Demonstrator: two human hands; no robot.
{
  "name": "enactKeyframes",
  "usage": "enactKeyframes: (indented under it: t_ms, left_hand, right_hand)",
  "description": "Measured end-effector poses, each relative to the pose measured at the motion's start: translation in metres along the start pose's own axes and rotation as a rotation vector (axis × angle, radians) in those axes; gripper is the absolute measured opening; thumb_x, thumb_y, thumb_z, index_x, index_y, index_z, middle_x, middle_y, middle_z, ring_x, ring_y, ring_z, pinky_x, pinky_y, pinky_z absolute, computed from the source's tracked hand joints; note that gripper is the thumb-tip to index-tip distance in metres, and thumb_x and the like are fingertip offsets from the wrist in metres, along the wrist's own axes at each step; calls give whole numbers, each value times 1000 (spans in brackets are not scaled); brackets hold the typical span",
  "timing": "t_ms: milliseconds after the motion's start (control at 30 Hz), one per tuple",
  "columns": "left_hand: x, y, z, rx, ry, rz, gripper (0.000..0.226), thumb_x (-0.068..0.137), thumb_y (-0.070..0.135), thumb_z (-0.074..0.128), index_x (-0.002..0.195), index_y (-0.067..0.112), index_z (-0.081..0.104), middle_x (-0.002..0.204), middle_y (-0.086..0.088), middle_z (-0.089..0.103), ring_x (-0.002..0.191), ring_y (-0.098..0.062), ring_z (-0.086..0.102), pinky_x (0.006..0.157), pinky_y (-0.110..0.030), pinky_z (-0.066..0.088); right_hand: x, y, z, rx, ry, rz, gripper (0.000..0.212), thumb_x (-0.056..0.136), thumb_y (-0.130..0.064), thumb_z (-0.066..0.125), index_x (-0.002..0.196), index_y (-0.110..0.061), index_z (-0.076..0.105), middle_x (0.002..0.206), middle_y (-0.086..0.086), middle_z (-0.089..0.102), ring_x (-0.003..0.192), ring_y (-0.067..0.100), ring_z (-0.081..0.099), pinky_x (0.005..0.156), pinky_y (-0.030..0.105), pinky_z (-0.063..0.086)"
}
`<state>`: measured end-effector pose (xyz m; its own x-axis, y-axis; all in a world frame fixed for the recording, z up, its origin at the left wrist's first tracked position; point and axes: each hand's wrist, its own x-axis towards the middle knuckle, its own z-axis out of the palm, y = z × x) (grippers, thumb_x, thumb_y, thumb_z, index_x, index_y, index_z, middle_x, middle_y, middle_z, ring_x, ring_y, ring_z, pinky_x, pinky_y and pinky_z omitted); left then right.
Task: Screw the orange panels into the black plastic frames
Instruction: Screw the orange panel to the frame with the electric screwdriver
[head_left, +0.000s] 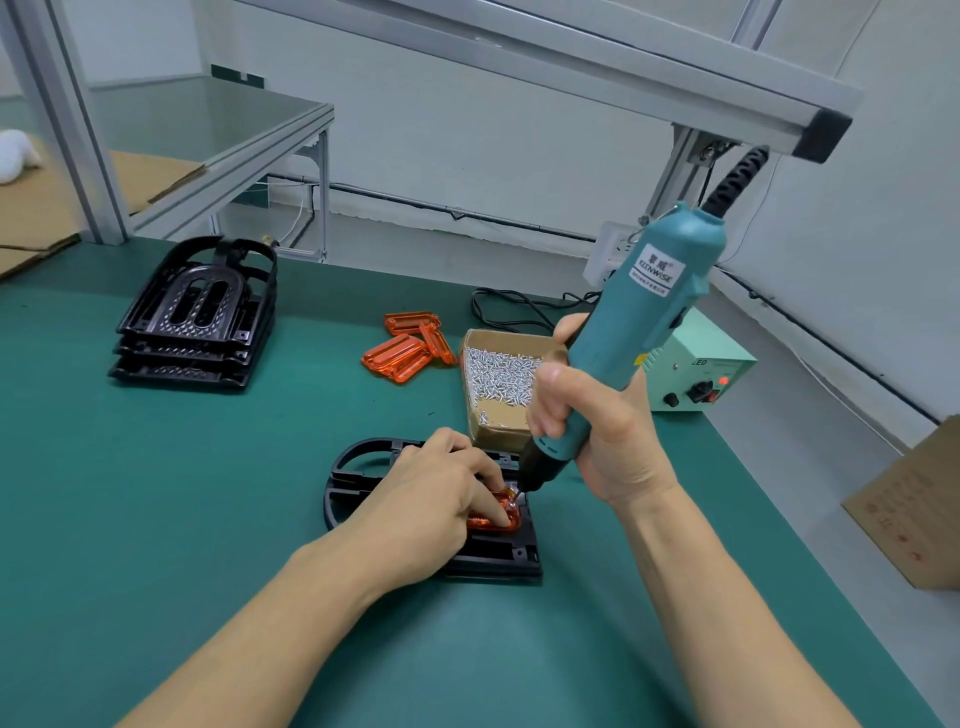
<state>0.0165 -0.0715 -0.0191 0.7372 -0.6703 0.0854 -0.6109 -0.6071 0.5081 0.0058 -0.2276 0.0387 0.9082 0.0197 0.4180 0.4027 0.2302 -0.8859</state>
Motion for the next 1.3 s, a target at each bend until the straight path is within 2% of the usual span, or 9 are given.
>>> enactKeyframes:
  t_ms: [133, 333, 533, 633, 767, 967, 1067, 1133, 1300]
  left_hand:
    - [0, -1, 1, -8, 10, 6, 48, 90, 1, 49, 107, 42, 70, 122, 28, 47, 118, -6, 28, 101, -29, 28]
    - [0, -1, 2, -3, 14, 25, 47, 91, 2, 49, 108, 41, 70, 122, 28, 48, 118, -5, 28, 100, -29, 28]
    - [0, -2, 2, -7, 30, 24, 45, 92, 5, 49, 107, 42, 70, 121, 29, 48, 118, -6, 29, 99, -27, 27]
    - [0, -1, 0, -12, 39, 25, 42, 94, 8, 48, 105, 41, 71, 120, 30, 48, 118, -4, 28, 98, -26, 28]
    - [-1, 1, -1, -57, 42, 11, 39, 96, 9, 47, 104, 38, 72, 118, 29, 52, 116, -3, 30, 101, -30, 32]
    - [-2, 2, -13, -121, 125, -2, 27, 92, 13, 58, 98, 34, 74, 99, 33, 58, 107, 7, 42, 103, -29, 32]
    - [9, 2, -33, -228, 282, -66, 23, 87, 14, 65, 87, 36, 74, 95, 27, 64, 100, 5, 53, 96, -25, 39]
    - [25, 6, -47, -263, 293, -125, 18, 86, 20, 67, 83, 37, 73, 93, 23, 64, 96, 2, 56, 92, -24, 39]
    - [79, 8, -49, 48, 176, -214, 10, 86, 26, 67, 92, 29, 74, 91, 13, 67, 93, -10, 57, 97, -34, 39]
  right_hand:
    - [1, 2, 2, -31, -42, -24, 19, 71, -12, 64, 81, -24, 55, 49, -2, 41, 38, 15, 34, 48, 23, 39]
    - [2, 1, 4, -56, -73, -33, 22, 73, -12, 65, 90, -24, 59, 48, -3, 45, 38, 15, 38, 49, 25, 40]
    - [2, -9, -8, 109, 160, -104, 25, 72, -6, 60, 94, -15, 53, 47, -5, 38, 38, 12, 36, 48, 21, 39]
    - [0, -8, -14, 215, 345, -172, 20, 78, -2, 50, 92, -16, 51, 47, -6, 37, 39, 10, 37, 48, 21, 39]
    - [-6, -1, -19, 331, 520, -231, 17, 78, -5, 51, 90, -17, 49, 48, -7, 37, 40, 8, 38, 49, 20, 39]
    - [-7, -4, -25, 339, 566, -284, 18, 78, -4, 52, 89, -18, 50, 49, -6, 36, 40, 9, 38, 49, 21, 39]
    - [-9, -6, -27, 330, 576, -302, 17, 78, -4, 52, 88, -18, 51, 49, -6, 37, 40, 9, 39, 49, 21, 40]
    - [-9, -6, -27, 334, 582, -303, 17, 78, -4, 52, 88, -18, 51, 49, -6, 37, 40, 9, 39, 49, 21, 40]
    - [-10, -5, -26, 319, 585, -314, 18, 78, -2, 53, 89, -17, 51, 50, -5, 38, 40, 10, 39, 48, 23, 40]
